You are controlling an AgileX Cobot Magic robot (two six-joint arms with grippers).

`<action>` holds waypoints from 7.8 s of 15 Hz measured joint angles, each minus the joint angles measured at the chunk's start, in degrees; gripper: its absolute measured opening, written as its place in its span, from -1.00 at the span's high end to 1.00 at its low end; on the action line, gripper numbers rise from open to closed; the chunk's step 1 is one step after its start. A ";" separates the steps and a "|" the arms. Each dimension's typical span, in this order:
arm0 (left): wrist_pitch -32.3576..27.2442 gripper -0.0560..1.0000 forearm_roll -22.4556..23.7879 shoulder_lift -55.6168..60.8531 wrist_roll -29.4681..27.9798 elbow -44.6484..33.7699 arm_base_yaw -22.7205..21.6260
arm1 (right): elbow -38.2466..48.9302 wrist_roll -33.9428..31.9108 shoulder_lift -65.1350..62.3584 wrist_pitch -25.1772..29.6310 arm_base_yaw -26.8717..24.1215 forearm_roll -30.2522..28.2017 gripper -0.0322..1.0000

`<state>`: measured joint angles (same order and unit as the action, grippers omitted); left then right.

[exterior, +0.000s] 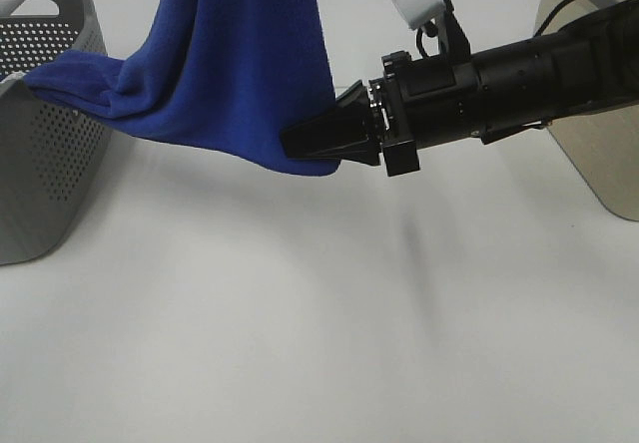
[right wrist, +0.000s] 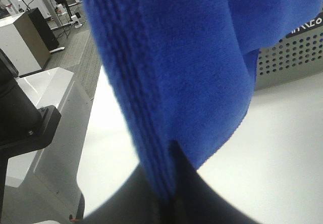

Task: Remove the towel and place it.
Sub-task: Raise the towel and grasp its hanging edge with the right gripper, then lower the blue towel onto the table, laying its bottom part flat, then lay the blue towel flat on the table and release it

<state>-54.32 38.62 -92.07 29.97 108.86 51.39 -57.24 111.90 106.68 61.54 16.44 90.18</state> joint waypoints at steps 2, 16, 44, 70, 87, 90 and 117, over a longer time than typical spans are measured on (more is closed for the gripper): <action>0.00 0.89 -0.06 0.00 0.00 0.00 0.00 | 0.00 -3.15 0.00 -0.17 0.00 -0.06 0.91; 4.53 0.89 -0.92 -0.06 -25.73 0.00 -5.56 | -25.50 -80.44 -14.04 -7.73 0.00 -65.83 0.91; 69.79 0.89 0.69 -33.06 -26.18 24.75 -35.35 | -61.48 -85.03 8.14 -69.56 0.00 -96.89 0.91; 60.68 0.89 0.74 -40.79 -24.41 38.27 -36.61 | -67.95 -85.26 11.40 -61.13 -0.63 -95.05 0.91; -15.24 0.89 -26.70 -25.55 -22.40 38.22 -27.79 | -67.95 -87.26 0.63 6.13 -0.57 -73.80 0.91; -15.36 0.89 -30.60 -22.29 -23.95 36.96 -27.79 | -68.01 -88.12 -0.23 8.19 -0.57 -73.80 0.91; -14.61 0.89 -53.80 19.77 -34.09 -47.38 -21.54 | -0.97 -94.08 -35.18 7.91 -0.17 -64.52 0.91</action>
<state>-68.93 -15.18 -72.31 -4.13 61.48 29.85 -58.21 17.82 71.51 69.44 16.27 25.67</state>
